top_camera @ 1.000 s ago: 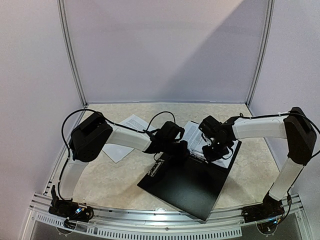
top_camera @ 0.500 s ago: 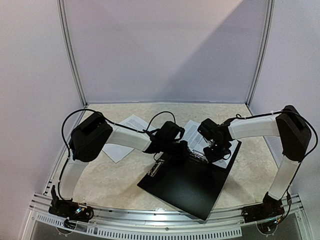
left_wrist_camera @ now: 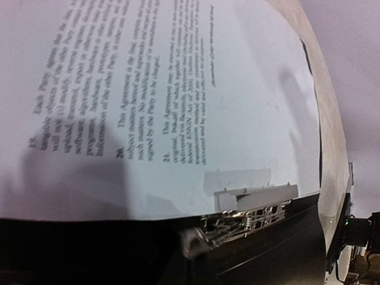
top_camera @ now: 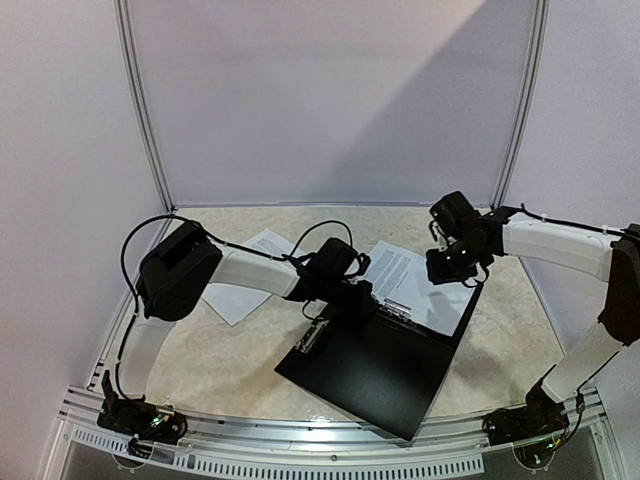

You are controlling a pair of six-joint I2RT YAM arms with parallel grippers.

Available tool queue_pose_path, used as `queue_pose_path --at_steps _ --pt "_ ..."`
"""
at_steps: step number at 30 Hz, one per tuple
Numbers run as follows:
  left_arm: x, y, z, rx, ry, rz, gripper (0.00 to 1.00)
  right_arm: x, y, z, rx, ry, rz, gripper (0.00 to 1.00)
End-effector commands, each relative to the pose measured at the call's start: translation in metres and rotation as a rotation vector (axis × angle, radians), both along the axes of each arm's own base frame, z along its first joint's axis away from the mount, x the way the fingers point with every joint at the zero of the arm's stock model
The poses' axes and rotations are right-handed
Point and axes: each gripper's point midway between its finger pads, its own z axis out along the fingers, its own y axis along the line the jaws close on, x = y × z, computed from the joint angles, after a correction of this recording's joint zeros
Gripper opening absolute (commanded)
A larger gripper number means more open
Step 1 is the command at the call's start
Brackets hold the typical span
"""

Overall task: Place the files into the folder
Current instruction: Move the folder with files to the center of the board.

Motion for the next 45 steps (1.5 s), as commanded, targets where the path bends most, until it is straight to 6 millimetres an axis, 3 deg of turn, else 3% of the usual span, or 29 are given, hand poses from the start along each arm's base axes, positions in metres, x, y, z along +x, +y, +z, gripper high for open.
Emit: queue_pose_path --at_steps 1,5,9,13,18,21,26,30,37,42,45 --pt "-0.003 0.045 -0.018 0.176 0.051 0.006 0.05 0.023 -0.049 0.005 0.011 -0.042 -0.129 0.39" --pt "0.025 0.057 0.017 0.205 -0.016 0.065 0.15 0.038 -0.093 -0.014 0.029 -0.035 -0.235 0.49" --pt "0.044 0.081 0.033 0.246 -0.03 0.115 0.19 0.055 -0.114 -0.027 0.07 -0.042 -0.297 0.58" --pt "0.034 0.1 0.05 0.267 -0.089 0.08 0.19 0.068 -0.12 -0.042 0.101 -0.006 -0.303 0.64" --pt "-0.003 0.127 0.068 0.349 -0.195 0.021 0.2 0.064 -0.117 -0.048 0.143 0.002 -0.301 0.66" --pt "-0.024 0.147 0.047 0.472 -0.171 -0.023 0.2 0.053 -0.108 -0.045 0.198 0.008 -0.283 0.67" --pt "-0.065 0.146 0.017 0.495 -0.085 -0.141 0.2 0.044 -0.101 -0.03 0.252 -0.005 -0.26 0.68" --pt "-0.064 0.16 0.004 0.605 -0.107 -0.119 0.2 0.039 -0.1 -0.012 0.262 -0.037 -0.235 0.68" --pt "-0.067 0.164 -0.009 0.659 -0.088 -0.161 0.17 0.027 -0.093 0.013 0.326 -0.091 -0.204 0.69" --pt "-0.069 0.171 -0.01 0.731 -0.114 -0.245 0.11 0.019 -0.09 0.017 0.349 -0.105 -0.184 0.69" --pt "-0.062 0.187 -0.01 0.841 -0.174 -0.298 0.08 0.015 -0.086 0.015 0.369 -0.104 -0.17 0.69"
